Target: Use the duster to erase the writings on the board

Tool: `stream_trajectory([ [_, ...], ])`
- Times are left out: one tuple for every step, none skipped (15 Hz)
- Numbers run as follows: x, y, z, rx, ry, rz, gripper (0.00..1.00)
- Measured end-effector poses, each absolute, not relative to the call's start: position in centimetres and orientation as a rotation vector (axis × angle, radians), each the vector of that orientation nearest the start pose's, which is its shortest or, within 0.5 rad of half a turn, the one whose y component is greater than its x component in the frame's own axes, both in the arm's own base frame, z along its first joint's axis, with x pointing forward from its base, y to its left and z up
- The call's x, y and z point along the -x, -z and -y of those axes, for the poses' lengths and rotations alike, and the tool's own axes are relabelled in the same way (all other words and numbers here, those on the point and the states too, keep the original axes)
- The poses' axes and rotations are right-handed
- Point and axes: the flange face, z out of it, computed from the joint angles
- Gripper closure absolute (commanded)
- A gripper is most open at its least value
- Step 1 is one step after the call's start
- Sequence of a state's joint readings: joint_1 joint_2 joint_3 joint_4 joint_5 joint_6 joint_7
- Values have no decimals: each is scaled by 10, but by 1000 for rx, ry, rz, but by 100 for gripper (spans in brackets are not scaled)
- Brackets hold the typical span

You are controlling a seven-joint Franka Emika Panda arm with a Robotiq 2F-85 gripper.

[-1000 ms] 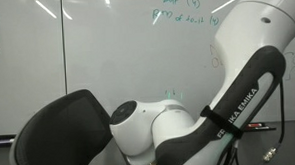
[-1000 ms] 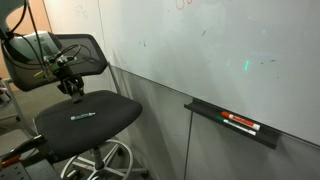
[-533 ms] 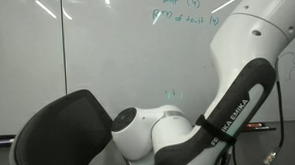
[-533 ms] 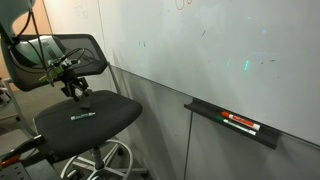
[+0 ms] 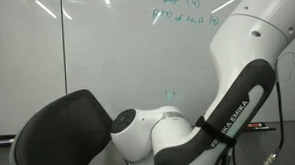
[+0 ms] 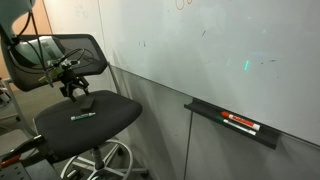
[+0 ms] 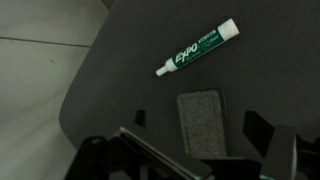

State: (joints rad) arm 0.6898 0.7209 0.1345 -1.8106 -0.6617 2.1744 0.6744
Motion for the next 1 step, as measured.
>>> stream_trajectory([
  [-433, -124, -431, 3470, 42, 1088, 0],
])
